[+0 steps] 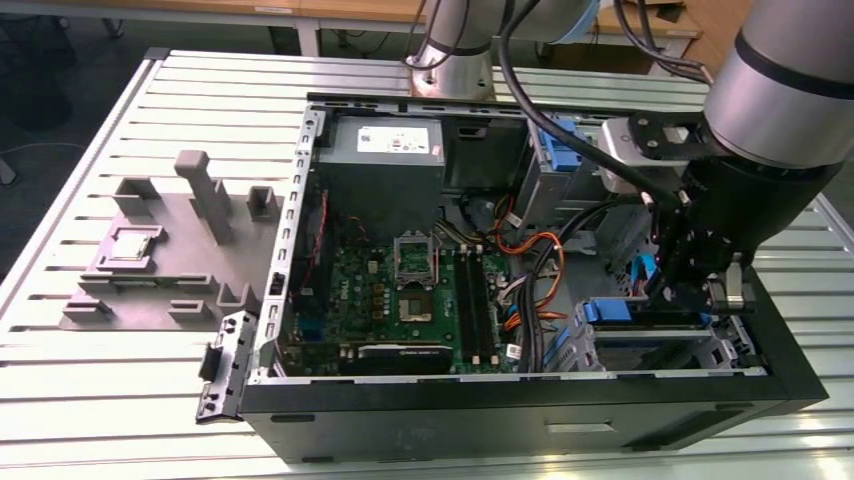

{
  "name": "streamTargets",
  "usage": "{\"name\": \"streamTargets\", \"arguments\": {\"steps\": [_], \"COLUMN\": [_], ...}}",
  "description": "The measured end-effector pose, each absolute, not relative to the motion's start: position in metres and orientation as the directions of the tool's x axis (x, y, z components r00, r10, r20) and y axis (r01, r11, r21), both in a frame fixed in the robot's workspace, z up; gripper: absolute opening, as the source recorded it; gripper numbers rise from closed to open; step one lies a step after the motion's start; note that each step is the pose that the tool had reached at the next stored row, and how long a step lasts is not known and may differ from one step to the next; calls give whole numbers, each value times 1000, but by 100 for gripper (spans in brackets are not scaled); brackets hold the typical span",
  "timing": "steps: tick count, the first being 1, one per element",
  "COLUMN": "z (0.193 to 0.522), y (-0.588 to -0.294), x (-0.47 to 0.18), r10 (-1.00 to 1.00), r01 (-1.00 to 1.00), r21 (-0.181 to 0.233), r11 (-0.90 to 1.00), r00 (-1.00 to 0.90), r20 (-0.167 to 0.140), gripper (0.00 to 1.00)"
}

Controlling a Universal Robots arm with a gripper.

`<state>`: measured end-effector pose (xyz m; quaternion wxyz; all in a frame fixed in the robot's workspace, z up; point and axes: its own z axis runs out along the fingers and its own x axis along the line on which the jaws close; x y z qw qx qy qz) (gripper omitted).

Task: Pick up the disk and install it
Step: 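Insert the second disk wire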

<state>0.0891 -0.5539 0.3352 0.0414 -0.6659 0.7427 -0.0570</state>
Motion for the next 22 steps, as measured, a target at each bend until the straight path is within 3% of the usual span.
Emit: {"name": "streamTargets", "arguments": {"steps": [22], "z": [328], "y": [-555], "x": [89], "r10": [-996], "r01": [-986], "r21": [-141], "r11": [86], "r00": [-89], "r20": [14], "gripper": [16]}}
